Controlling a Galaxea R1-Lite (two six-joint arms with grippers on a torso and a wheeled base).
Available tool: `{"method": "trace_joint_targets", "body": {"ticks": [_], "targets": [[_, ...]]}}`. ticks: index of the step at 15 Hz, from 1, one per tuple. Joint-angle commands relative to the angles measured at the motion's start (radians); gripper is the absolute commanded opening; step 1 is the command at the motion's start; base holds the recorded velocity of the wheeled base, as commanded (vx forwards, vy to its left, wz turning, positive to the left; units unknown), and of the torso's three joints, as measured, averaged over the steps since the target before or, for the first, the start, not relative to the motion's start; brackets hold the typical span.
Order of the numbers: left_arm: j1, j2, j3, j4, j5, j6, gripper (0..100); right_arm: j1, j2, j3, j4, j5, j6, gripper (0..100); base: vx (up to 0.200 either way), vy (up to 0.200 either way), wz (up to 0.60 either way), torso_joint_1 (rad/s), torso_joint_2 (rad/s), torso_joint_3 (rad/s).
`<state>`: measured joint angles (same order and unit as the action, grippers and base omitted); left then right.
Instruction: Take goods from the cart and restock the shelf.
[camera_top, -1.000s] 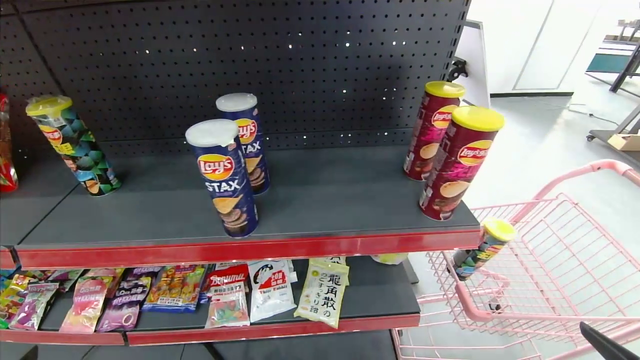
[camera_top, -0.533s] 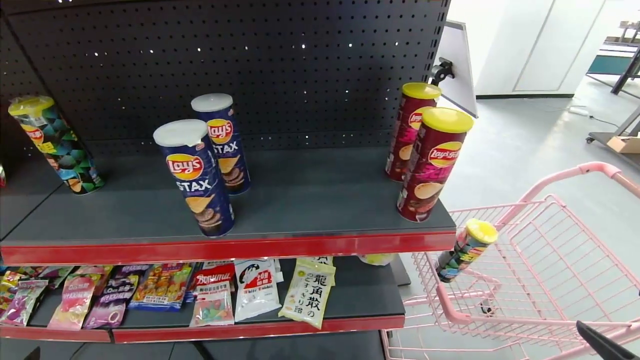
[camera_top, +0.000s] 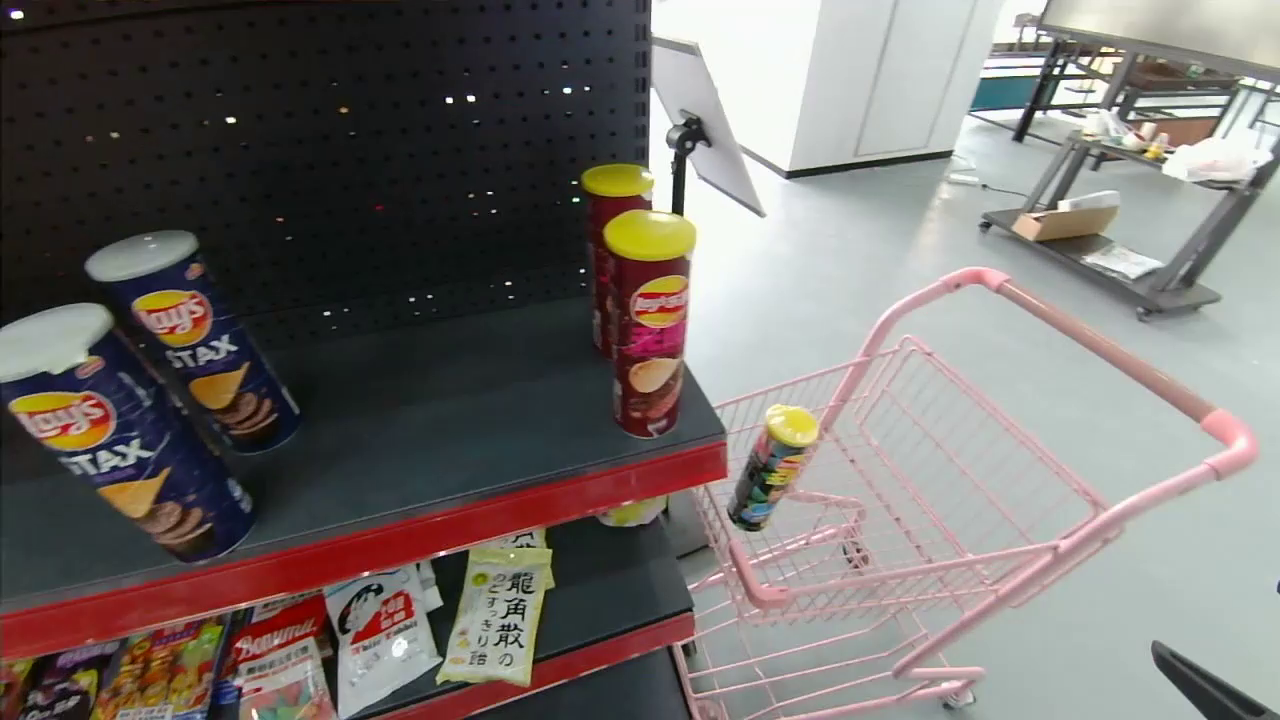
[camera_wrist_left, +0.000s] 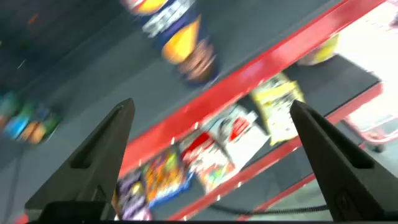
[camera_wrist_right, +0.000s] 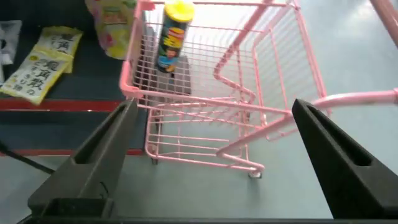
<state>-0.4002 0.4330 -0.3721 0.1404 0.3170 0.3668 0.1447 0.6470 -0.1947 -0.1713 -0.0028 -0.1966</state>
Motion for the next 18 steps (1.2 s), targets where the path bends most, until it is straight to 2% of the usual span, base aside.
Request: {"method": "trace_joint_targets", "body": {"ticks": [1, 7, 18], "targets": [[0.0, 0.001, -0.004, -0.001, 0.001, 0.0, 100, -0.014, 0.016, -0.008, -0.002, -0.002, -0.001, 100, 0.0, 0.0, 0.0, 0.0, 0.0, 0.0], [0.0, -0.003, -0.005, 0.001, -0.049, -0.002, 100, -0.048, 0.045, -0.022, -0.002, -0.003, -0.001, 100, 0.0, 0.0, 0.0, -0.007, 0.01, 0.012], [0.0, -0.022, -0.016, -0.001, -0.049, -0.002, 100, -0.065, 0.049, -0.023, -0.001, -0.003, -0.001, 100, 0.0, 0.0, 0.0, -0.135, 0.36, 0.221]]}}
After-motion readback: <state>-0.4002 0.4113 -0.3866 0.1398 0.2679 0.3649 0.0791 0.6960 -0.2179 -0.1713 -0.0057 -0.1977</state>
